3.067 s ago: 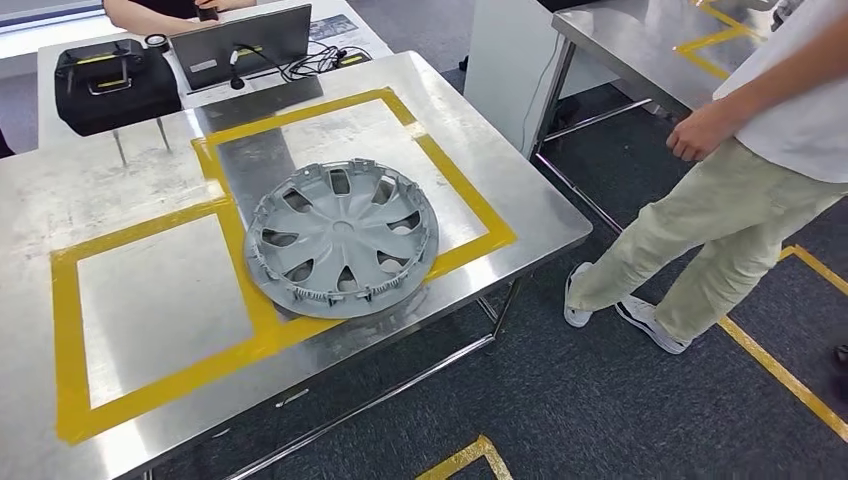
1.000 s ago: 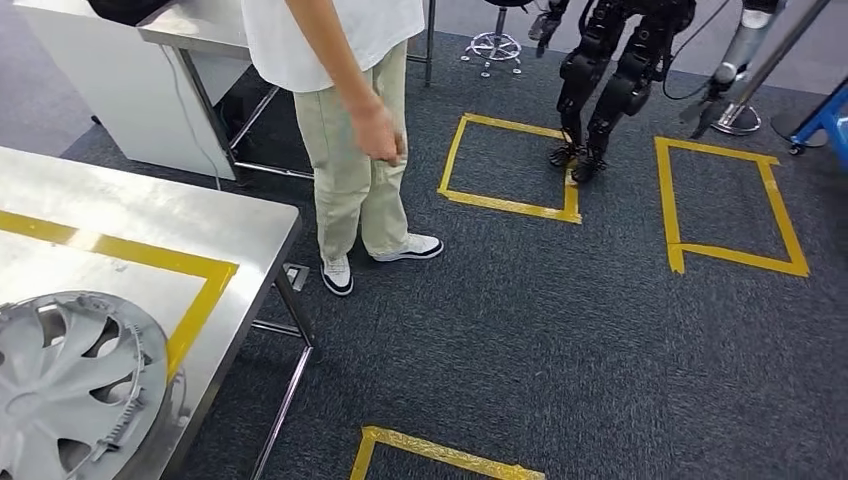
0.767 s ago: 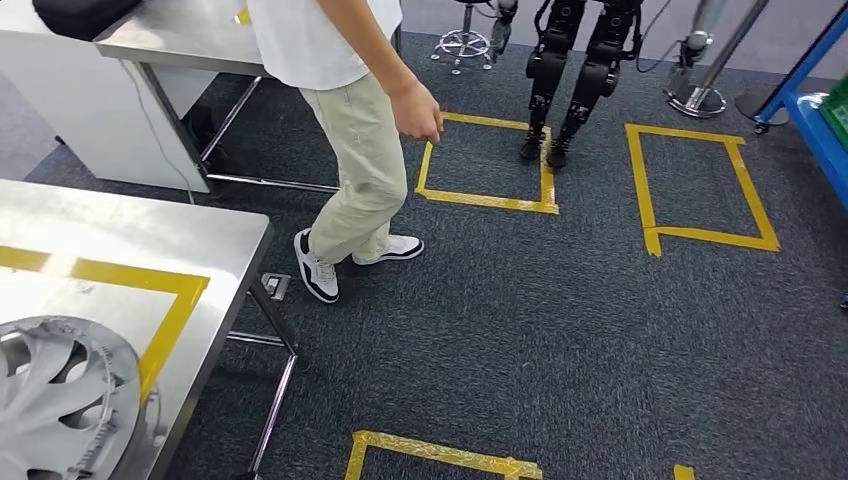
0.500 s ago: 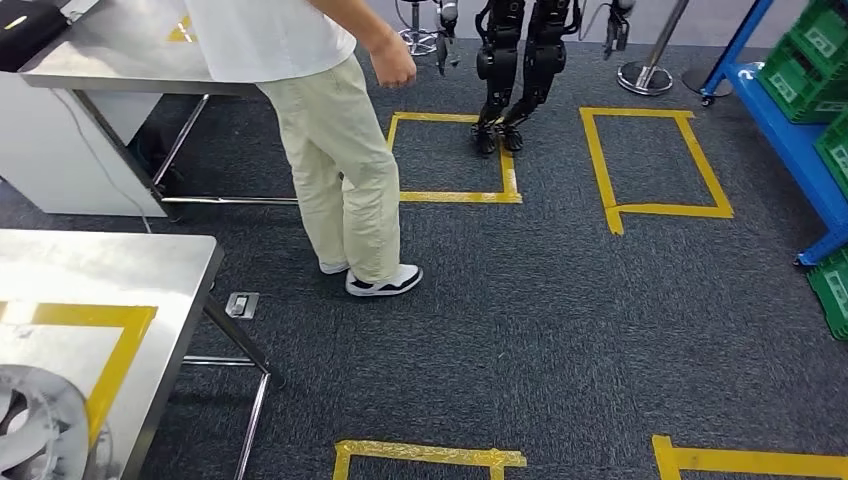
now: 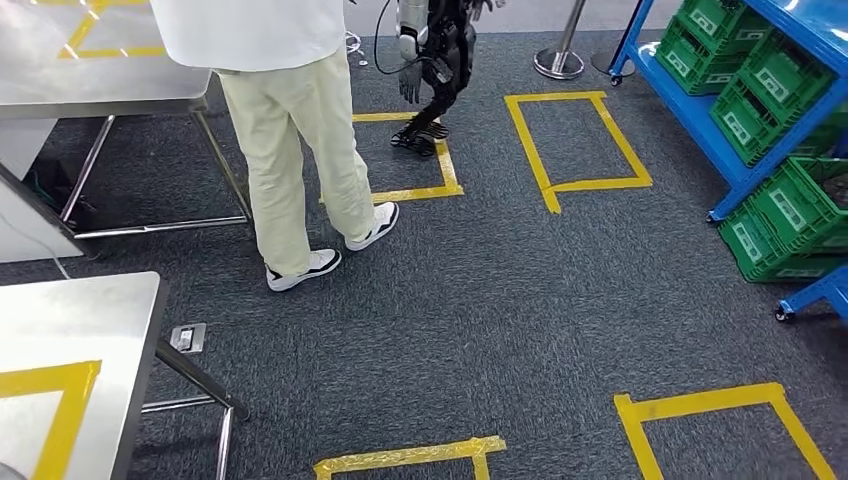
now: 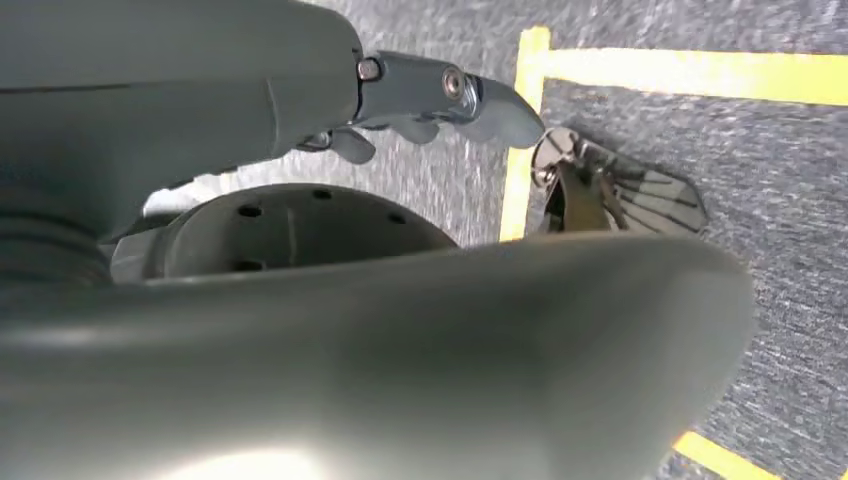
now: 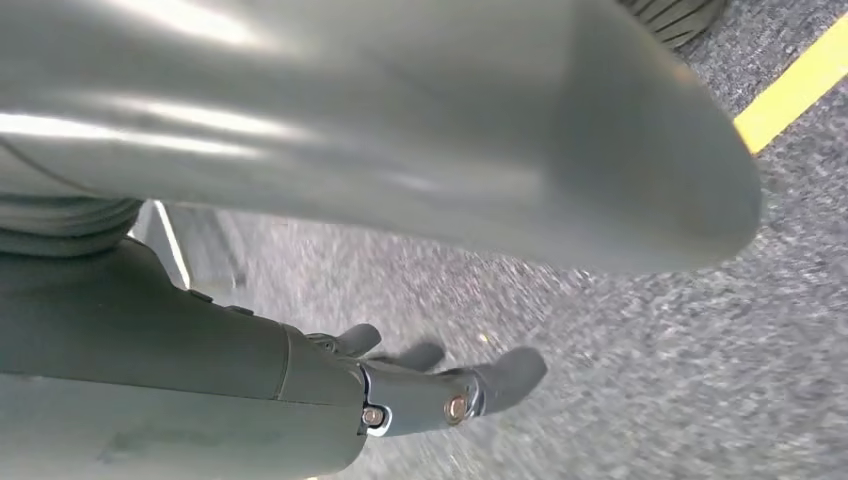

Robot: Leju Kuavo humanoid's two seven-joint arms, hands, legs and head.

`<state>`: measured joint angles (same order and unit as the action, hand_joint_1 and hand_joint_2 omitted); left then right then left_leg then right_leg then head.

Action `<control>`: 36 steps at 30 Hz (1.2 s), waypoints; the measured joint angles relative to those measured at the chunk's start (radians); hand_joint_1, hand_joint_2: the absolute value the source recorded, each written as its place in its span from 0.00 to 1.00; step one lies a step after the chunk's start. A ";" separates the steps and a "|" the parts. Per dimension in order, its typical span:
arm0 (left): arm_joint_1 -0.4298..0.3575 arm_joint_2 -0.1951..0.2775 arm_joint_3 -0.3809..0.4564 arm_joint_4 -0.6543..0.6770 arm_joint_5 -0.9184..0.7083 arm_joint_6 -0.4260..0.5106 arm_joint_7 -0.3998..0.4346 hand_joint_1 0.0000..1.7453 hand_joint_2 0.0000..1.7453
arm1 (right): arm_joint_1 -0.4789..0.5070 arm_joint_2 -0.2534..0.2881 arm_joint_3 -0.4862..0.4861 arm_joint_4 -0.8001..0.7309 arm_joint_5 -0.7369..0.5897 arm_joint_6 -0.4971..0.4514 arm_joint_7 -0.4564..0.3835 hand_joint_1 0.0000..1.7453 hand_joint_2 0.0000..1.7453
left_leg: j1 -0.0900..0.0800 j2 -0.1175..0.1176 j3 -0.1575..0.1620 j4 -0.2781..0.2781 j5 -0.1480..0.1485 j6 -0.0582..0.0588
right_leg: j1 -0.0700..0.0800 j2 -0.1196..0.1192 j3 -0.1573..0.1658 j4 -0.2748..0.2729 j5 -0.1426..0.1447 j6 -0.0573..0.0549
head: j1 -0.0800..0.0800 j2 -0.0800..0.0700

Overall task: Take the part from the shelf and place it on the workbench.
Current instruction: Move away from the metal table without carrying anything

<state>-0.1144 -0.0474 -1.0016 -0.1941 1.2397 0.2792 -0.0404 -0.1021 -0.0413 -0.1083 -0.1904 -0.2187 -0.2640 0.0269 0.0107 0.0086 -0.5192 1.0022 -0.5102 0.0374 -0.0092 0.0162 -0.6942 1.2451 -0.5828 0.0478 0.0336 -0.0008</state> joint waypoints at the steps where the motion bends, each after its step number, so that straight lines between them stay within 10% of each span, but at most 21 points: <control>1: 0.001 0.000 0.000 0.000 -0.002 -0.010 -0.006 0.00 0.00 | 0.000 -0.001 -0.004 0.000 -0.005 0.001 -0.005 0.00 0.00 | -0.003 0.017 0.000 0.000 -0.002 0.002 | 0.000 -0.005 -0.023 0.043 -0.010 0.000 | 0.002 0.000; 3: 0.002 -0.001 -0.001 0.000 -0.011 -0.026 -0.017 0.00 0.00 | 0.003 -0.002 -0.013 0.000 -0.013 0.008 -0.026 0.00 0.00 | -0.008 0.045 0.003 0.000 -0.006 0.005 | 0.001 -0.011 -0.010 0.015 0.024 -0.005 | 0.006 0.000; 7: -0.004 -0.008 -0.009 0.000 -0.054 -0.024 -0.042 0.00 0.00 | 0.002 -0.003 -0.026 0.000 -0.047 0.049 -0.103 0.00 0.00 | -0.014 0.088 0.016 -0.003 -0.015 -0.001 | 0.022 -0.086 0.114 -0.225 0.108 -0.041 | 0.011 0.000; 10: -0.007 -0.013 -0.021 -0.001 -0.077 0.012 -0.092 0.00 0.00 | -0.001 0.000 -0.051 0.000 -0.122 0.067 -0.127 0.00 0.00 | -0.011 0.114 0.025 -0.010 -0.020 -0.016 | 0.025 -0.068 0.128 -0.255 0.115 -0.054 | 0.014 0.000; 14: -0.006 -0.010 -0.030 -0.001 -0.052 0.054 -0.146 0.00 0.00 | 0.001 0.019 -0.078 0.003 -0.126 0.011 -0.078 0.00 0.00 | -0.006 0.015 -0.033 0.125 -0.092 -0.033 | 0.012 -0.023 0.164 -0.291 0.138 -0.064 | 0.001 0.000; 17: -0.001 -0.002 -0.027 -0.001 0.002 0.018 -0.163 0.00 0.00 | 0.004 0.036 -0.070 0.004 -0.017 -0.025 -0.018 0.00 0.00 | 0.000 -0.005 -0.111 0.258 -0.123 -0.040 | 0.010 0.021 0.160 -0.288 0.137 -0.064 | -0.013 0.000; 21: 0.001 0.002 -0.010 0.000 0.058 -0.056 -0.189 0.00 0.00 | 0.007 0.055 -0.044 0.005 0.051 -0.034 0.036 0.00 0.00 | 0.015 -0.057 -0.031 0.056 -0.008 -0.053 | -0.001 0.079 0.154 -0.260 0.123 -0.041 | -0.028 0.000; 25: -0.004 -0.001 -0.014 0.000 -0.045 -0.038 -0.206 0.00 0.00 | 0.011 0.066 -0.027 0.005 0.060 -0.023 0.066 0.00 0.00 | 0.013 -0.062 -0.007 0.011 -0.007 -0.028 | -0.005 0.112 0.125 -0.246 0.116 -0.017 | -0.026 0.000; 27: -0.005 -0.003 -0.025 -0.001 -0.086 -0.016 -0.207 0.00 0.00 | 0.013 0.071 -0.013 0.006 0.077 -0.016 0.096 0.00 0.00 | 0.012 -0.040 0.000 0.009 -0.004 -0.013 | -0.006 0.081 0.107 -0.214 0.097 -0.010 | -0.017 0.000; 29: -0.006 -0.007 -0.033 -0.002 -0.101 -0.001 -0.204 0.00 0.00 | 0.012 0.076 0.000 0.006 0.091 -0.021 0.120 0.00 0.00 | 0.007 -0.015 0.001 0.008 -0.001 -0.005 | -0.004 0.022 0.055 -0.106 0.038 -0.008 | -0.002 0.000; 32: -0.003 -0.010 -0.045 -0.002 -0.104 0.008 -0.189 0.00 0.00 | 0.011 0.085 0.015 0.006 0.089 -0.052 0.122 0.00 0.00 | -0.004 0.029 -0.002 0.008 -0.005 0.002 | -0.002 -0.005 -0.028 0.059 -0.024 -0.013 | 0.011 0.000; 36: -0.006 -0.016 -0.056 -0.003 -0.104 -0.009 -0.170 0.00 0.00 | 0.016 0.097 0.027 0.006 0.083 -0.078 0.098 0.00 0.00 | -0.014 0.075 0.007 0.007 -0.015 0.003 | 0.025 -0.061 0.071 -0.139 0.080 -0.050 | 0.015 0.000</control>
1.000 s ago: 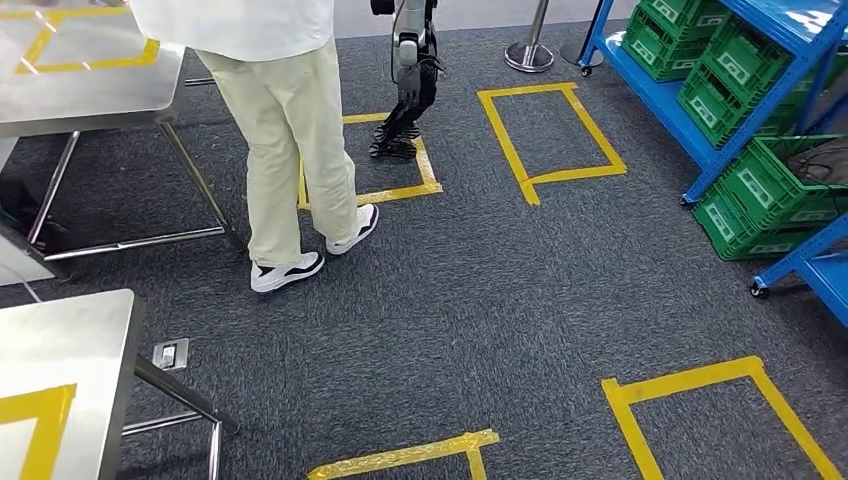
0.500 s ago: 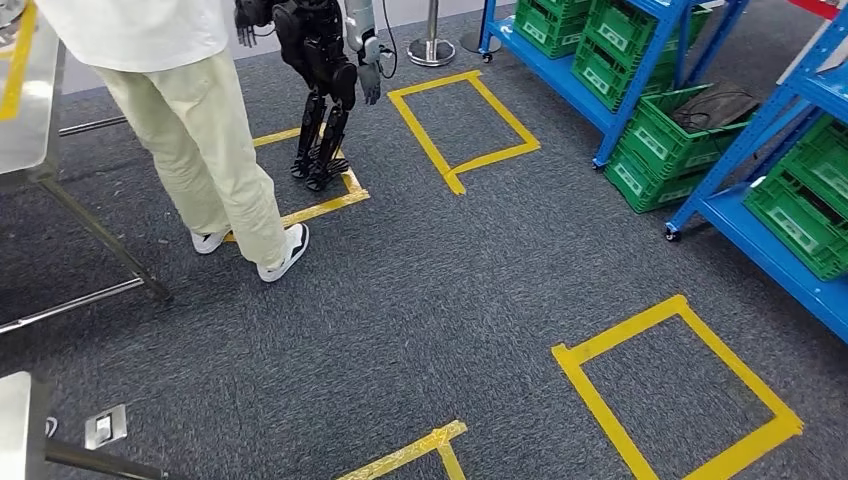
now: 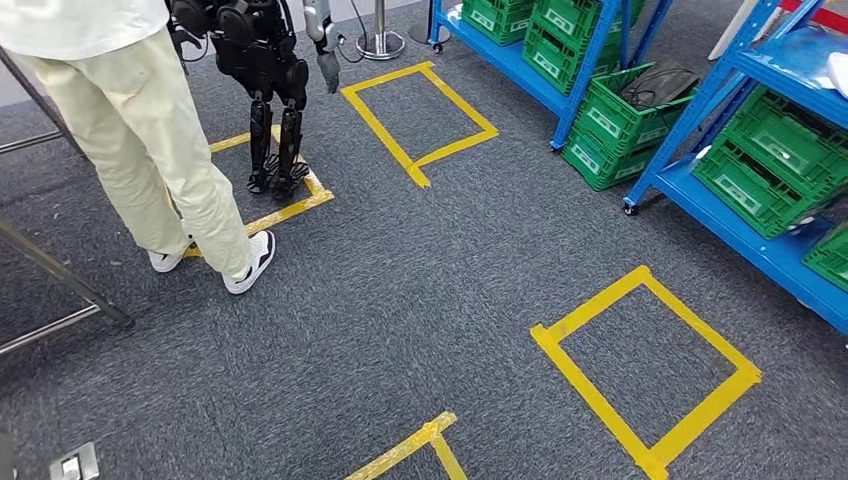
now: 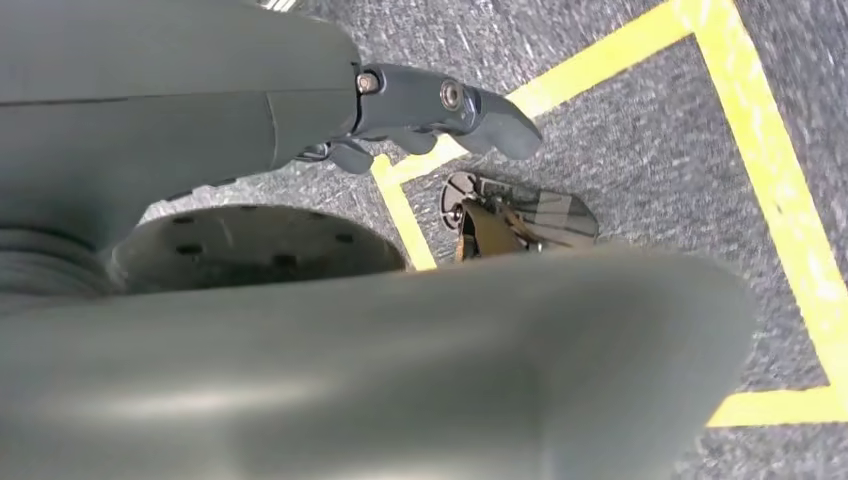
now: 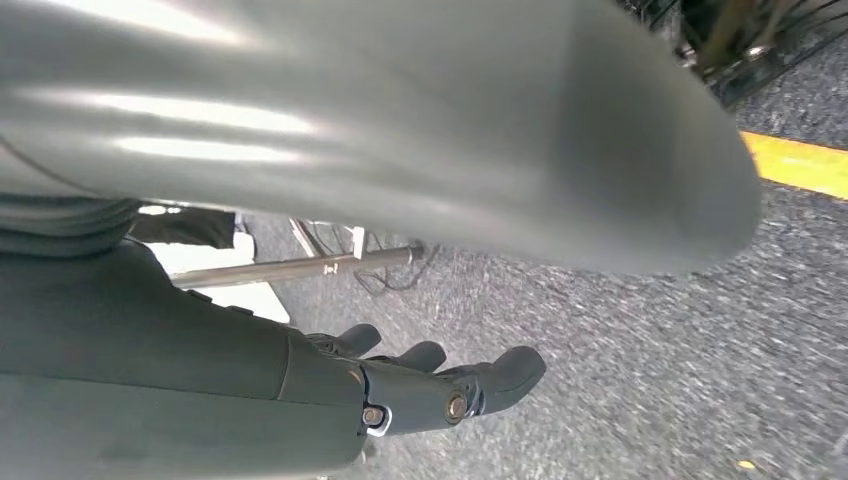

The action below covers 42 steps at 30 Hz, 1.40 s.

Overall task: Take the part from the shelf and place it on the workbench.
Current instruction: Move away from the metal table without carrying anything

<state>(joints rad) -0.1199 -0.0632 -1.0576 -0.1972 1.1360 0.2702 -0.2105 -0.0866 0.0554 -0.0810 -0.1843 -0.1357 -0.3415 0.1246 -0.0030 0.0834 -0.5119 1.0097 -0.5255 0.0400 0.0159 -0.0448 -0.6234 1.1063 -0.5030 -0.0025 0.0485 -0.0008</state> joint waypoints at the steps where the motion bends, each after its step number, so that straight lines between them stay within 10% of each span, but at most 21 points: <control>1: 0.000 -0.003 -0.002 -0.001 -0.003 -0.008 0.001 0.00 0.00 | -0.002 0.002 0.003 0.000 0.001 0.000 -0.001 0.00 0.00 | -0.001 0.010 0.003 -0.001 -0.003 -0.002 | 0.010 -0.024 0.026 -0.054 0.017 -0.009 | 0.000 0.000; 5: -0.002 -0.012 -0.011 -0.004 0.000 -0.020 -0.028 0.00 0.00 | -0.007 0.006 0.011 0.000 0.001 0.009 0.021 0.00 0.00 | 0.001 0.045 0.015 -0.009 -0.011 -0.017 | 0.018 -0.011 0.049 -0.111 0.033 -0.023 | 0.006 0.000; 9: -0.009 0.018 -0.023 -0.005 -0.040 -0.092 -0.025 0.00 0.00 | -0.006 0.004 0.012 0.000 -0.015 0.050 0.036 0.00 0.00 | 0.007 -0.067 -0.055 0.150 -0.093 -0.034 | -0.001 0.042 0.085 -0.147 0.057 -0.029 | -0.009 0.000; 12: -0.011 0.054 -0.046 -0.006 -0.095 -0.136 0.015 0.00 0.00 | -0.005 -0.005 0.014 0.000 -0.014 0.078 0.037 0.00 0.00 | 0.013 -0.081 -0.125 0.261 -0.109 -0.043 | -0.003 0.090 0.084 -0.143 0.057 -0.028 | -0.026 0.000; 16: -0.016 0.080 -0.082 -0.006 -0.153 -0.132 0.042 0.00 0.00 | -0.003 -0.032 0.025 0.000 -0.009 0.115 0.008 0.00 0.00 | 0.023 -0.143 -0.040 0.030 0.020 -0.046 | -0.010 0.150 0.078 -0.116 0.042 -0.006 | -0.045 0.000; 20: -0.020 0.084 -0.101 -0.008 -0.137 -0.114 0.043 0.00 0.00 | -0.001 -0.057 0.029 0.000 -0.009 0.132 -0.010 0.00 0.00 | 0.020 -0.144 -0.011 -0.005 0.023 -0.024 | -0.015 0.177 0.051 -0.107 0.039 0.017 | -0.041 0.000; 24: -0.017 0.086 -0.102 -0.007 -0.100 -0.052 0.089 0.00 0.00 | -0.001 -0.071 0.033 0.000 -0.011 0.128 0.011 0.00 0.00 | 0.019 -0.094 -0.009 -0.013 0.026 -0.002 | -0.016 0.076 -0.028 0.050 -0.050 0.034 | -0.018 0.000; 27: -0.013 0.092 -0.105 -0.005 -0.101 -0.011 0.167 0.00 0.00 | -0.003 -0.076 0.036 0.000 -0.014 0.115 0.036 0.00 0.00 | 0.014 -0.049 -0.010 -0.012 0.021 0.001 | -0.020 0.054 -0.100 0.190 -0.096 0.039 | -0.009 0.000; 33: -0.016 0.105 -0.111 -0.004 -0.101 0.005 0.177 0.00 0.00 | -0.002 -0.086 0.039 0.000 -0.031 0.096 0.050 0.00 0.00 | 0.010 0.015 0.010 -0.015 0.002 -0.018 | -0.004 -0.020 0.049 -0.103 0.029 0.014 | 0.000 0.000; 37: -0.020 0.109 -0.111 -0.004 -0.096 0.004 0.152 0.00 0.00 | -0.002 -0.087 0.039 0.000 -0.048 0.100 0.050 0.00 0.00 | 0.015 0.005 0.021 -0.001 -0.023 -0.040 | -0.007 0.022 0.073 -0.125 0.035 -0.005 | -0.003 0.000; 40: -0.016 0.110 -0.111 -0.004 -0.083 -0.022 0.133 0.00 0.00 | -0.003 -0.084 0.040 0.000 -0.051 0.115 0.037 0.00 0.00 | 0.018 -0.070 -0.064 0.170 -0.101 -0.046 | -0.016 0.053 0.091 -0.136 0.043 -0.015 | -0.021 0.000; 42: -0.013 0.110 -0.111 -0.004 -0.068 -0.041 0.127 0.00 0.00 | -0.004 -0.082 0.042 0.000 -0.052 0.123 0.030 0.00 0.00 | 0.019 -0.079 -0.129 0.273 -0.120 -0.048 | -0.015 0.082 0.092 -0.134 0.041 -0.016 | -0.032 0.000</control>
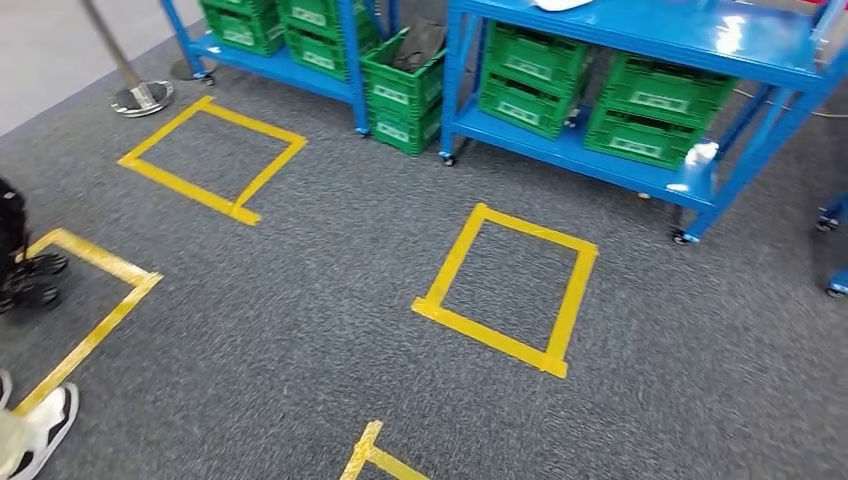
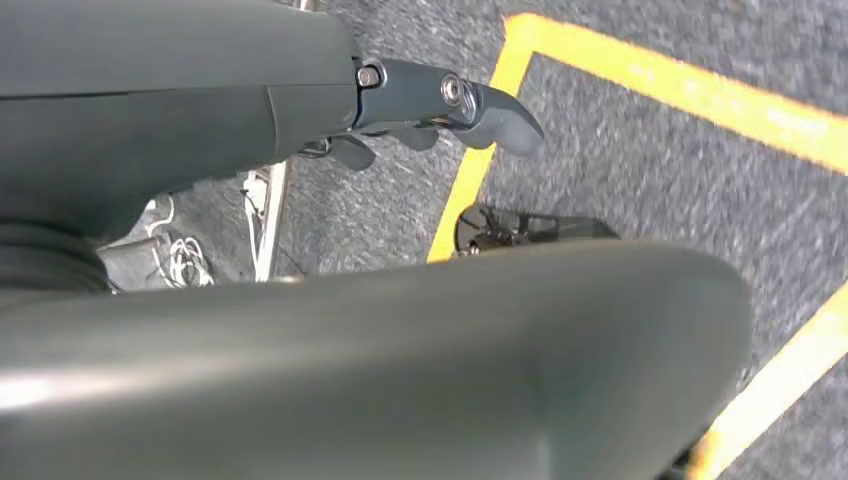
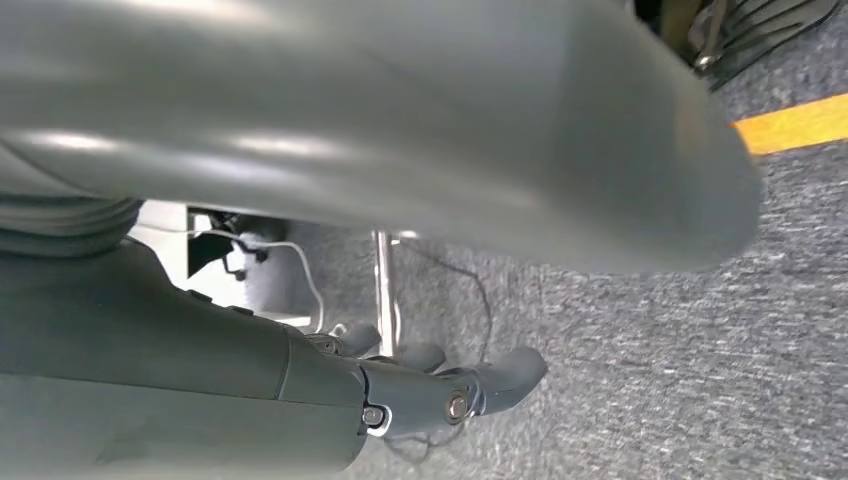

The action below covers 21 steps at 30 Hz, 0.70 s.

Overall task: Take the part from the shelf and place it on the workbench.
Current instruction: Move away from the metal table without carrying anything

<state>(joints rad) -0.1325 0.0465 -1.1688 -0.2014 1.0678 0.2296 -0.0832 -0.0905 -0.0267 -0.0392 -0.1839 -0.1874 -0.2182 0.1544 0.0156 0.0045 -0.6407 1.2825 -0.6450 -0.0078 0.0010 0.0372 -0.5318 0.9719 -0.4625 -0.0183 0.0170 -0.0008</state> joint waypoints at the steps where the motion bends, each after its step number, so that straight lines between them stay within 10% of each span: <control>1: 0.002 0.000 0.000 0.000 0.006 -0.007 -0.003 0.00 0.00 | 0.000 0.002 0.001 0.000 0.000 0.002 -0.002 0.00 0.00 | 0.000 -0.002 -0.010 -0.003 0.020 0.001 | 0.000 0.017 0.001 0.001 -0.002 0.000 | -0.004 0.000; 5: 0.004 0.000 0.000 0.000 0.017 -0.021 -0.019 0.00 0.00 | 0.000 0.006 0.002 0.000 -0.006 -0.007 0.004 0.00 0.00 | 0.002 -0.056 0.068 -0.239 0.155 0.012 | 0.001 0.070 0.003 0.013 -0.013 0.013 | -0.017 0.000; 9: -0.003 -0.002 0.001 0.000 0.027 -0.033 -0.032 0.00 0.00 | 0.007 0.006 0.001 0.001 -0.021 -0.018 0.027 0.00 0.00 | 0.000 -0.059 0.101 -0.288 0.165 0.026 | -0.005 0.093 -0.015 0.013 -0.016 0.038 | -0.020 0.000; 13: 0.001 0.002 0.006 0.001 0.045 -0.042 -0.024 0.00 0.00 | 0.004 0.006 0.001 0.002 -0.030 -0.017 0.043 0.00 0.00 | 0.002 -0.025 0.108 -0.298 0.167 0.044 | -0.004 -0.005 -0.089 0.168 -0.108 0.058 | 0.004 0.000; 16: 0.009 0.005 0.011 0.003 0.055 -0.049 -0.013 0.00 0.00 | 0.001 0.007 0.001 0.001 -0.032 -0.013 0.044 0.00 0.00 | -0.002 0.000 0.108 -0.297 0.162 0.047 | -0.010 -0.027 -0.159 0.306 -0.151 0.064 | 0.012 0.000; 21: 0.009 0.005 0.016 0.003 0.064 -0.057 -0.006 0.00 0.00 | 0.003 0.006 0.001 0.001 -0.032 -0.009 0.040 0.00 0.00 | -0.005 0.013 0.117 -0.294 0.153 0.036 | -0.005 -0.038 -0.021 0.025 -0.019 0.047 | 0.023 0.000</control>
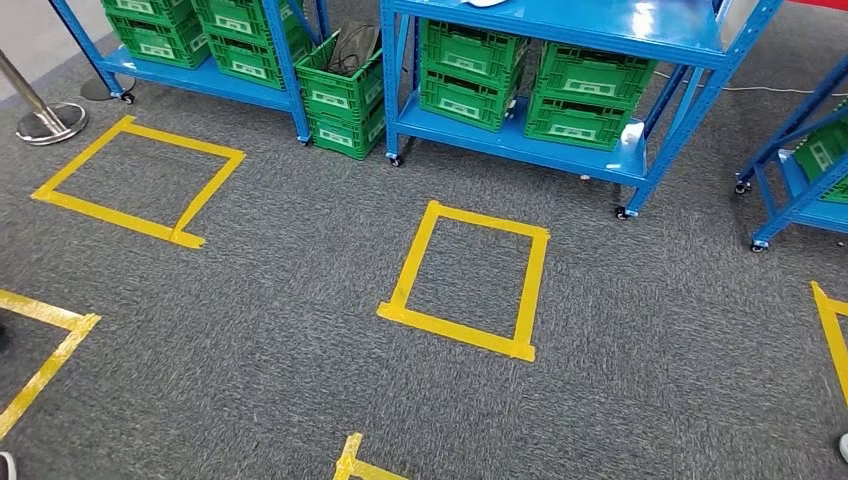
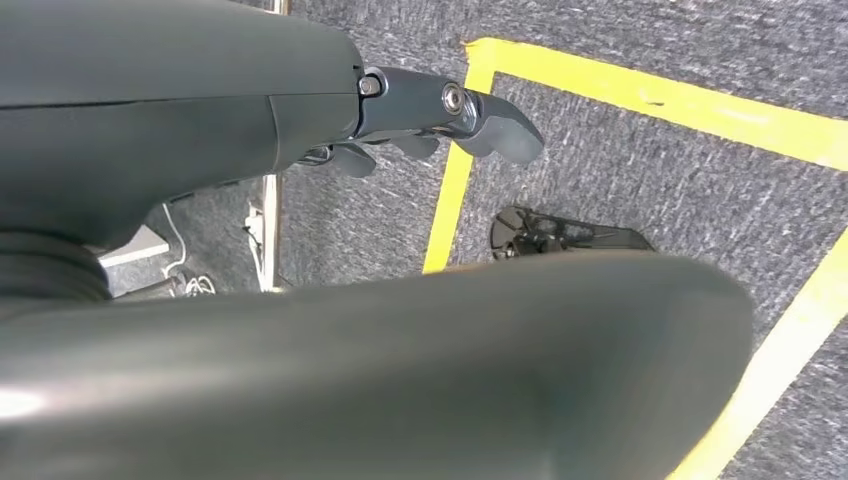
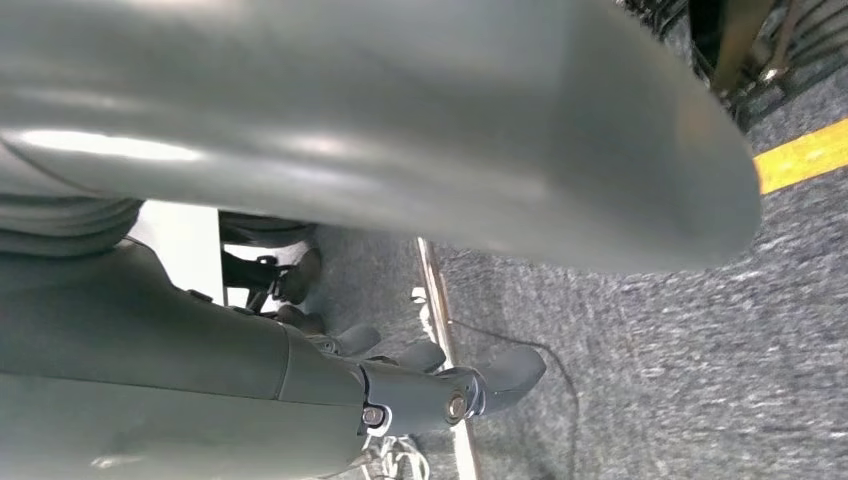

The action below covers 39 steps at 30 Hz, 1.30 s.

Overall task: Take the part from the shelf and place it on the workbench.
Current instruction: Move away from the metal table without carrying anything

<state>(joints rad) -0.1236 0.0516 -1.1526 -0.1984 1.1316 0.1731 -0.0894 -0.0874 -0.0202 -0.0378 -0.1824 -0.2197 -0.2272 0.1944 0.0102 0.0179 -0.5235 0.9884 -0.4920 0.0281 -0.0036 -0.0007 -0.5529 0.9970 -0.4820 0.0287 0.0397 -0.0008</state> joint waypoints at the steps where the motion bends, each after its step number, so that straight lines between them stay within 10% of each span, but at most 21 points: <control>1: 0.000 0.001 0.001 0.000 0.000 -0.001 0.001 0.00 0.00 | -0.001 0.000 0.000 0.000 0.000 0.000 -0.001 0.00 0.00 | -0.001 0.001 -0.001 0.002 -0.003 0.001 | 0.002 -0.001 0.011 -0.017 0.003 0.001 | 0.000 0.000; 22: 0.000 0.002 0.011 0.000 0.018 -0.009 0.010 0.00 0.00 | -0.002 -0.001 0.000 0.000 -0.001 0.003 -0.006 0.00 0.00 | -0.005 0.002 0.005 0.000 -0.001 -0.008 | 0.000 0.003 0.021 -0.012 0.005 -0.003 | -0.023 0.000; 32: 0.000 0.002 0.028 0.000 0.022 -0.009 0.003 0.00 0.00 | -0.001 0.001 0.000 0.000 -0.013 0.004 -0.013 0.00 0.00 | -0.014 0.001 -0.008 0.005 -0.008 0.013 | -0.011 0.003 0.022 -0.005 0.017 0.019 | -0.027 0.000; 34: 0.001 0.002 0.029 0.000 0.023 -0.013 0.004 0.00 0.00 | 0.000 0.001 0.000 0.000 -0.014 0.005 -0.011 0.00 0.00 | -0.011 0.002 -0.005 -0.004 -0.009 0.024 | -0.012 0.003 0.008 0.030 0.012 0.027 | -0.026 0.000; 39: 0.002 0.000 0.029 0.001 0.009 -0.039 0.005 0.00 0.00 | 0.004 0.002 0.000 0.000 -0.024 0.014 -0.014 0.00 0.00 | -0.013 0.004 0.008 -0.007 -0.020 0.034 | -0.013 0.002 -0.106 0.274 -0.117 0.031 | -0.006 0.000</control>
<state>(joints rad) -0.1213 0.0521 -1.1238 -0.1974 1.1402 0.1342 -0.0847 -0.0836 -0.0184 -0.0378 -0.1823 -0.2433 -0.2131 0.1808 -0.0023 0.0223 -0.5153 0.9817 -0.5119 0.0620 -0.0170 0.0018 -0.6593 1.2708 -0.5990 0.0601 0.0341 -0.0008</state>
